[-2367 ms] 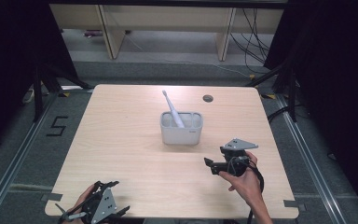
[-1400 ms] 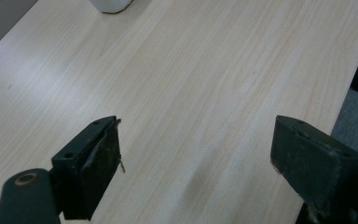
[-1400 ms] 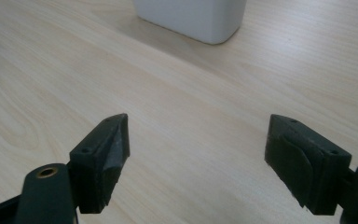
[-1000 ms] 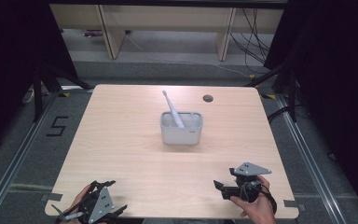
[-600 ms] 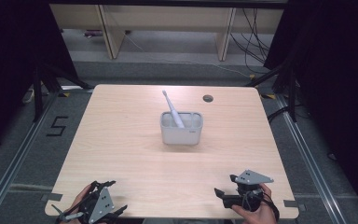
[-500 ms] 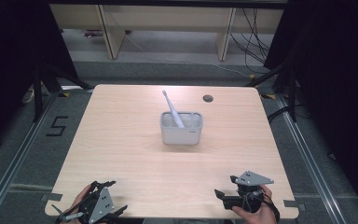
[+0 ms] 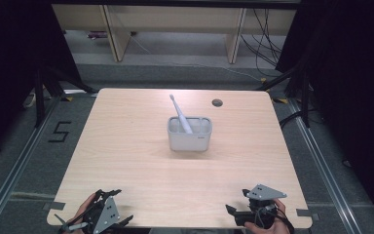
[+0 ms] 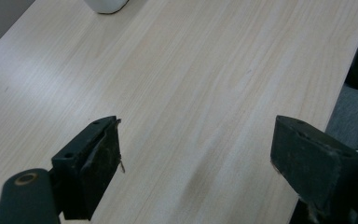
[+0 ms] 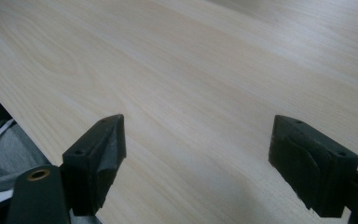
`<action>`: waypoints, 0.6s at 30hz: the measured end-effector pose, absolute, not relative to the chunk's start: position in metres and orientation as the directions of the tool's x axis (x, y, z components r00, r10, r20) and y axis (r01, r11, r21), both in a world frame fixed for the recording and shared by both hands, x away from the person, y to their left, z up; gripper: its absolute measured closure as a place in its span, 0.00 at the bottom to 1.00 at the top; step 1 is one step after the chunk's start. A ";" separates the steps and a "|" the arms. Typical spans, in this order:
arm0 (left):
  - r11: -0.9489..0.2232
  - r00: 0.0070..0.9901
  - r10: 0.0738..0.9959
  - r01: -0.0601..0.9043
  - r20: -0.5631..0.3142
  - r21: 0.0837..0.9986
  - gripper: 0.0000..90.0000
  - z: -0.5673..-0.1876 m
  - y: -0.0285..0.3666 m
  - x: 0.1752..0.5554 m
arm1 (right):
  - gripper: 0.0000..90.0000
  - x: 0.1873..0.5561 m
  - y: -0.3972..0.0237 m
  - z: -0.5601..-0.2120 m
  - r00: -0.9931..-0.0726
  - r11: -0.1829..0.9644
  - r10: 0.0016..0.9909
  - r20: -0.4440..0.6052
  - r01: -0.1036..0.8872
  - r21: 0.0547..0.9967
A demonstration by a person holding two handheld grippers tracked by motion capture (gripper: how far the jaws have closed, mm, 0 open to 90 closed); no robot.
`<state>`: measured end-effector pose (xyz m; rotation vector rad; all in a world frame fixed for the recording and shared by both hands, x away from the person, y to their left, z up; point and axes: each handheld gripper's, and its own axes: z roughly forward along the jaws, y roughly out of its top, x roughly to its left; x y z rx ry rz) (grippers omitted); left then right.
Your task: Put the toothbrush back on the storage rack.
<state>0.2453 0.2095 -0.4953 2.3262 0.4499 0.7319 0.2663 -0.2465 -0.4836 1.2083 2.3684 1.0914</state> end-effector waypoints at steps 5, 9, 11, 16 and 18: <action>-0.734 0.787 0.481 0.121 0.387 0.668 0.17 -0.495 0.209 0.245 | 0.22 0.264 -0.248 -0.485 -0.622 0.374 0.778 0.089 0.571 0.731; -0.736 0.788 0.479 0.120 0.387 0.666 0.17 -0.495 0.209 0.245 | 0.22 0.264 -0.251 -0.485 -0.626 0.379 0.776 0.082 0.566 0.732; -0.735 0.788 0.479 0.120 0.386 0.668 0.17 -0.495 0.209 0.245 | 0.22 0.262 -0.250 -0.485 -0.613 0.370 0.785 0.090 0.580 0.725; -0.738 0.788 0.477 0.120 0.389 0.664 0.17 -0.495 0.209 0.245 | 0.22 0.263 -0.251 -0.485 -0.624 0.388 0.778 0.074 0.569 0.725; -0.741 0.785 0.479 0.122 0.393 0.660 0.17 -0.496 0.209 0.245 | 0.22 0.263 -0.251 -0.485 -0.627 0.387 0.775 0.084 0.575 0.721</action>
